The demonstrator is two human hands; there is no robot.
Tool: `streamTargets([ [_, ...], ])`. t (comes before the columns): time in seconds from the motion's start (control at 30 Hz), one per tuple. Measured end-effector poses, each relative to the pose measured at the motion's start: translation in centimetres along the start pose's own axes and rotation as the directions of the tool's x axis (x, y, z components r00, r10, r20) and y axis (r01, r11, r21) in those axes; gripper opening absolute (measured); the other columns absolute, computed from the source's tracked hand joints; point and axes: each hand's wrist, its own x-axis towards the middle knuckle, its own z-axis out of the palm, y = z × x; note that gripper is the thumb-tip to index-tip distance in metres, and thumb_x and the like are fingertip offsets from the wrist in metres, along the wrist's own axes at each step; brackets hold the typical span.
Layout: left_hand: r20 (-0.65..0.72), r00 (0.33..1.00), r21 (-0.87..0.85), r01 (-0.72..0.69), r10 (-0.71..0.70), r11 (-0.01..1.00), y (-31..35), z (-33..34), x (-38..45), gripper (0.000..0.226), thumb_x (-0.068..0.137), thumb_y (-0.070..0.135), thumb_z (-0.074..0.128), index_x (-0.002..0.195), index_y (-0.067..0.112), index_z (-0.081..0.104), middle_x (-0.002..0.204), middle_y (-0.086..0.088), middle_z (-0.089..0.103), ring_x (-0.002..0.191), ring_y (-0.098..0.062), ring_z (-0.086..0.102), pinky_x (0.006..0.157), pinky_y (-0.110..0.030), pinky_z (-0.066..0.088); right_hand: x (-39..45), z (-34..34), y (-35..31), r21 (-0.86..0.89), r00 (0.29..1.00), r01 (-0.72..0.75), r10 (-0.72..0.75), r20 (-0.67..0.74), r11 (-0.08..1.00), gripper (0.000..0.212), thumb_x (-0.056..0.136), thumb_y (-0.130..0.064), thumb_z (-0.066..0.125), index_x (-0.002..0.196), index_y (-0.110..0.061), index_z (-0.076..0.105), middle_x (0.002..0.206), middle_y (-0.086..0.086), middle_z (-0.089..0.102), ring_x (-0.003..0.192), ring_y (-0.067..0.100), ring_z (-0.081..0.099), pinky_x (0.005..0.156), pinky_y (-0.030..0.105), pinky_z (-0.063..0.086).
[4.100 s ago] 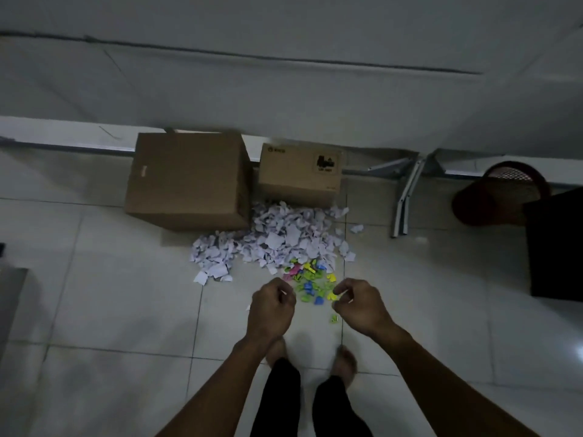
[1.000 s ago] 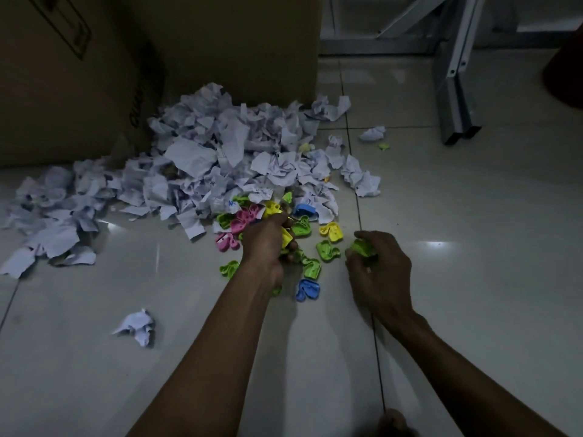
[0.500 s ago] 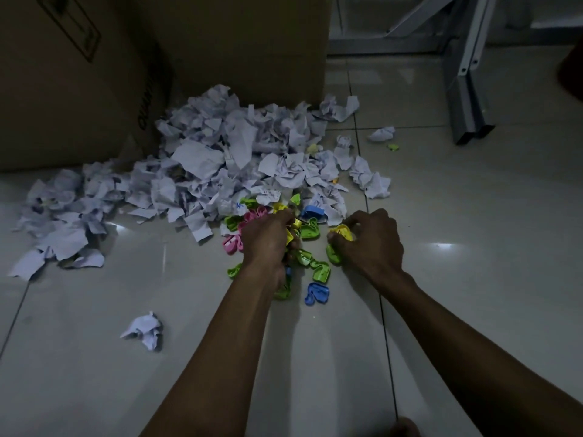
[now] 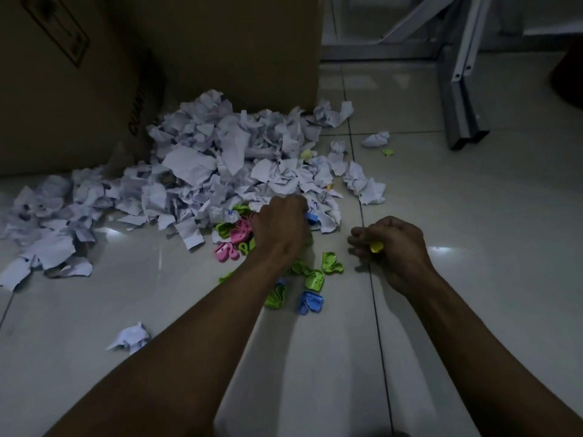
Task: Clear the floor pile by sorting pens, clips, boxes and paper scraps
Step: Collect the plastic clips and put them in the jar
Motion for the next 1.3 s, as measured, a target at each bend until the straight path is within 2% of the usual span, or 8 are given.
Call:
streamTargets([
  [0.23, -0.078, 0.997, -0.356, -0.008, -0.021, 0.934, -0.1, -1.0, 0.5, 0.013, 0.085, 0.028, 0.069, 0.095, 0.019, 0.069, 0.091, -0.003, 0.068, 0.084, -0.022, 0.064, 0.070, -0.034, 0.052, -0.3, 0.1, 0.6, -0.263, 0.973, 0.225, -0.205, 0.103, 0.938, 0.034, 0.070, 0.023, 0.058, 0.073, -0.010, 0.057, 0.076, 0.014, 0.062, 0.059, 0.026, 0.062, 0.043, 0.026, 0.043],
  [0.43, 0.230, 0.934, -0.923, 0.298, -0.272, 0.242, -0.8, -2.6, 0.1, 0.009, 0.089, 0.012, 0.067, 0.082, 0.009, 0.063, 0.074, -0.007, 0.060, 0.049, -0.017, 0.050, 0.042, -0.022, 0.038, -0.7, 0.7, 1.3, -0.486, 0.963, 0.262, -0.189, 0.194, 0.834, 0.029, 0.060, -0.004, 0.087, 0.073, -0.014, 0.063, 0.073, 0.006, 0.061, 0.064, 0.017, 0.055, 0.055, 0.027, 0.046],
  [0.53, 0.387, 0.883, -0.922, 0.372, -0.266, -0.104, -1.5, -3.1, -0.3, 0.011, 0.090, 0.001, 0.060, 0.080, 0.004, 0.056, 0.069, -0.007, 0.052, 0.043, -0.012, 0.042, 0.037, -0.019, 0.029, -0.9, 1.0, 2.0, -0.729, 0.915, 0.392, -0.316, 0.249, 0.561, 0.036, 0.058, -0.030, 0.090, 0.083, -0.020, 0.066, 0.080, -0.005, 0.058, 0.068, 0.003, 0.051, 0.058, 0.011, 0.038],
  [0.6, 0.436, 0.866, -0.896, 0.390, -0.247, -0.214, -2.2, -3.1, -0.8, 0.007, 0.090, -0.003, 0.055, 0.084, 0.000, 0.054, 0.073, -0.011, 0.051, 0.040, -0.010, 0.041, 0.035, -0.018, 0.026, -1.0, 1.2, 2.5, -0.804, 0.892, 0.434, -0.321, 0.320, 0.406, 0.043, 0.061, -0.040, 0.088, 0.096, -0.027, 0.068, 0.093, -0.005, 0.052, 0.079, 0.003, 0.047, 0.064, 0.017, 0.036],
  [0.77, 0.491, 0.854, -0.857, 0.439, -0.172, -0.269, -3.8, -2.9, -1.7, 0.020, 0.093, 0.001, 0.046, 0.112, 0.004, 0.053, 0.087, -0.012, 0.064, 0.040, -0.010, 0.040, 0.037, -0.015, 0.026, -0.9, 1.2, 2.9, -0.838, 0.894, 0.428, -0.296, 0.337, 0.338, 0.040, 0.061, -0.045, 0.087, 0.092, -0.027, 0.068, 0.096, -0.003, 0.053, 0.083, 0.006, 0.046, 0.065, 0.026, 0.037],
  [0.97, 0.609, 0.793, -0.732, 0.557, -0.010, -0.393, -4.0, -3.9, -2.7, 0.021, 0.095, 0.019, 0.041, 0.088, 0.009, 0.059, 0.066, 0.004, 0.062, 0.037, -0.005, 0.038, 0.040, -0.019, 0.018, -1.3, 1.2, 2.6, -0.783, 0.903, 0.427, -0.256, 0.345, 0.451, 0.034, 0.060, -0.030, 0.090, 0.070, -0.016, 0.061, 0.074, -0.005, 0.062, 0.067, 0.001, 0.053, 0.051, 0.012, 0.036],
  [1.17, 0.618, 0.786, -0.665, 0.549, 0.041, -0.506, -4.8, -4.1, -3.2, 0.009, 0.076, 0.023, 0.055, 0.082, 0.016, 0.053, 0.067, 0.008, 0.057, 0.036, -0.004, 0.039, 0.039, -0.016, 0.020, -2.3, 1.9, 1.7, -0.436, 0.979, 0.143, -0.064, 0.191, 0.888, 0.025, 0.072, -0.002, 0.073, 0.070, -0.010, 0.049, 0.091, 0.027, 0.070, 0.067, 0.022, 0.066, 0.042, 0.021, 0.035],
  [1.3, 0.623, 0.781, -0.668, 0.566, 0.053, -0.483, -4.9, -4.4, -3.9, 0.015, 0.076, 0.026, 0.054, 0.078, 0.013, 0.062, 0.072, 0.004, 0.062, 0.041, -0.005, 0.049, 0.037, -0.014, 0.024, -3.6, 2.1, 1.5, -0.470, 0.973, 0.136, -0.029, 0.228, 0.872, 0.019, 0.078, 0.001, 0.065, 0.085, -0.015, 0.059, 0.080, 0.015, 0.065, 0.060, 0.017, 0.056, 0.041, 0.021, 0.032],
])
